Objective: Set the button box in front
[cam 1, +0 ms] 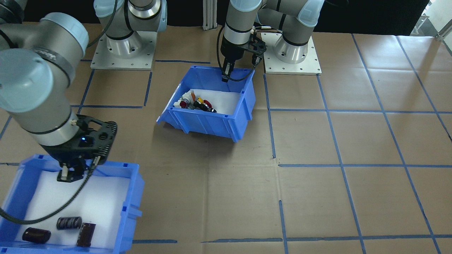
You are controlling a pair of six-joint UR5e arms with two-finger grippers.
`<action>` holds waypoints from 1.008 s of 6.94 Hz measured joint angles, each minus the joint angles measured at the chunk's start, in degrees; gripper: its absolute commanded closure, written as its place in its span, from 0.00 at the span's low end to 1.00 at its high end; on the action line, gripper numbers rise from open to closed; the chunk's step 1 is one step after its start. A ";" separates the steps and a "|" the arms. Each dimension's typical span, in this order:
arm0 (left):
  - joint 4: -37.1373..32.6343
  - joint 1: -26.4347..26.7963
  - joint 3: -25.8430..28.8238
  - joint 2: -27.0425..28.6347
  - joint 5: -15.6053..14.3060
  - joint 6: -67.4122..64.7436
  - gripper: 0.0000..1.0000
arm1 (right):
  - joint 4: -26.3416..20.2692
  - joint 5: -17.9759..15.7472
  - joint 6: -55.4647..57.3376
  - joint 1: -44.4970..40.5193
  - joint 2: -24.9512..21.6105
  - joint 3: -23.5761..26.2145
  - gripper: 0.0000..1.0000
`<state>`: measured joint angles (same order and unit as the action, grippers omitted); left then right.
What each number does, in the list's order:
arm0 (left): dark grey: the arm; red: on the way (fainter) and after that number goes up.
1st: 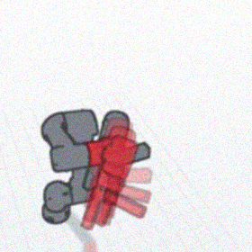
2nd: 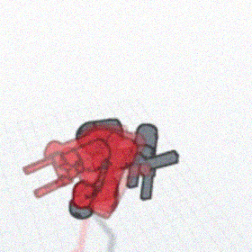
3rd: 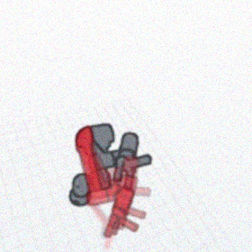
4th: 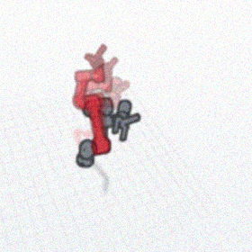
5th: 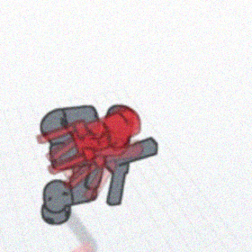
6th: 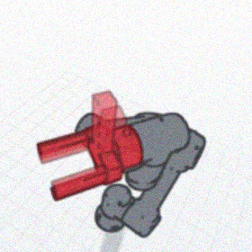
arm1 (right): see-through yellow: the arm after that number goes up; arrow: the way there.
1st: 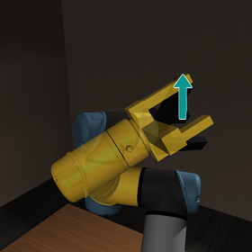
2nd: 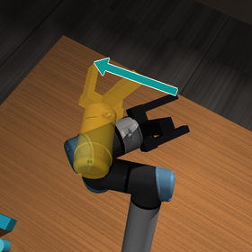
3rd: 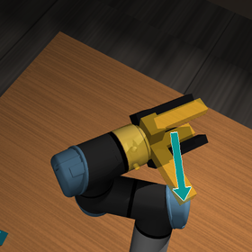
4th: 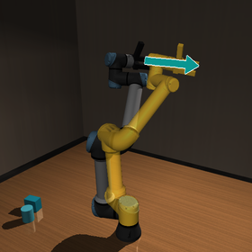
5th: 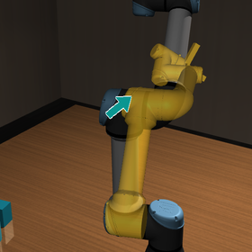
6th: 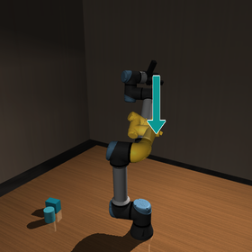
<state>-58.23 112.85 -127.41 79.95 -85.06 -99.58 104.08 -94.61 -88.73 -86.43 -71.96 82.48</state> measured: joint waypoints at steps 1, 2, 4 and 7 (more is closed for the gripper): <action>-0.84 -3.75 0.33 -1.00 -0.32 3.90 1.00 | 0.16 0.10 -3.77 3.84 -3.68 4.11 0.99; -3.14 -6.85 1.37 -2.22 -0.47 7.08 1.00 | 0.55 0.19 -8.09 7.40 -7.81 8.73 0.99; -9.39 -12.15 6.27 -2.99 -0.28 11.96 1.00 | 1.08 0.72 -18.83 13.64 -16.89 17.76 0.99; -10.96 -15.17 12.77 1.86 0.72 14.75 1.00 | 1.19 2.33 -30.18 20.68 -25.94 26.27 0.98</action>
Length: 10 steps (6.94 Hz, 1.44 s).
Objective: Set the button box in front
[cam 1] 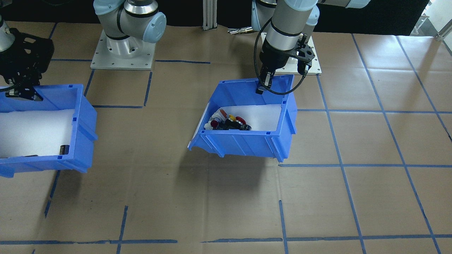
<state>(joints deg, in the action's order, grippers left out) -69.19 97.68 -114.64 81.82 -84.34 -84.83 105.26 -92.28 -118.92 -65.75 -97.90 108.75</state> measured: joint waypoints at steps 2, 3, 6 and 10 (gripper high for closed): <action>0.44 -0.12 10.01 9.45 1.46 -0.28 1.00 | 0.02 0.69 -0.62 1.04 -1.00 1.31 0.98; 0.62 -0.10 16.03 15.26 3.28 -1.24 1.00 | 0.02 0.75 -0.67 1.17 -1.10 1.44 0.98; 1.30 1.07 31.68 30.96 8.60 -11.74 1.00 | -0.31 0.82 -0.22 1.17 -1.15 1.58 0.98; 6.79 3.84 36.52 37.44 12.65 -21.31 1.00 | -0.36 0.82 3.03 1.08 -3.91 4.90 0.98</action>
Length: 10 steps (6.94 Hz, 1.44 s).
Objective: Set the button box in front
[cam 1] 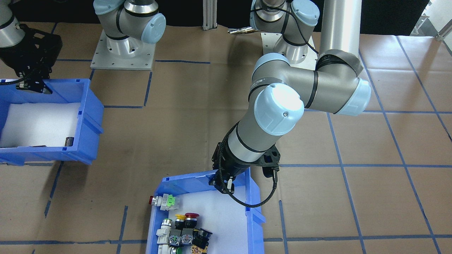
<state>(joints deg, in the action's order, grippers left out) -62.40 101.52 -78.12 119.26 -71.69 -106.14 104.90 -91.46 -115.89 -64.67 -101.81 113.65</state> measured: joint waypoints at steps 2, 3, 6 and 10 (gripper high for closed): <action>0.37 0.39 -0.24 0.82 1.03 -0.09 0.78 | 0.34 -0.03 1.00 -0.02 -3.26 3.37 0.98; 0.35 0.35 -0.36 1.06 1.24 0.76 0.45 | 0.38 -0.02 1.85 -0.04 -4.97 5.17 0.98; -0.50 -0.11 -1.40 -0.46 -3.77 9.74 0.00 | -0.07 0.36 6.75 -0.71 -10.44 10.54 0.98; -11.94 -5.09 -3.38 -9.38 -10.96 32.78 0.01 | 0.51 1.00 16.45 -10.31 -13.36 14.51 0.97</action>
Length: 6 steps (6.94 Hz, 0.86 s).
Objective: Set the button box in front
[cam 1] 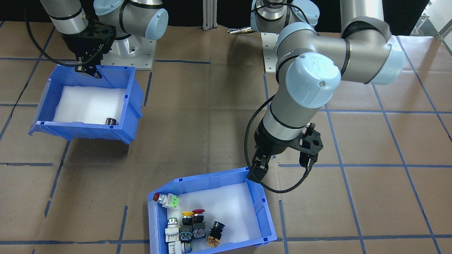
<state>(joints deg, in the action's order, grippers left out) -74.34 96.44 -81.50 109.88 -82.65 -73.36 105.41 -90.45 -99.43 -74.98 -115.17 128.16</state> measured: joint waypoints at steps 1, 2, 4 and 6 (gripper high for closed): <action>-4.83 -1.24 -0.04 -3.06 -2.32 9.02 0.01 | 0.47 0.01 3.93 -3.25 0.21 0.04 0.97; -9.39 -1.76 -0.05 -5.87 -6.35 19.11 0.01 | 1.01 0.01 7.81 -6.56 0.69 0.08 0.97; -18.72 -2.11 -0.09 -11.72 -10.79 35.32 0.00 | 3.95 -0.27 17.24 -16.70 3.30 0.14 0.97; -21.97 -2.10 -0.99 -17.04 -10.97 55.39 0.00 | 11.34 -1.65 25.70 -27.93 9.25 0.14 0.97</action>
<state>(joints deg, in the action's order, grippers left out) -96.31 94.34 -82.49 92.84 -93.62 -17.97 116.75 -92.10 -73.73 -102.91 -105.92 128.30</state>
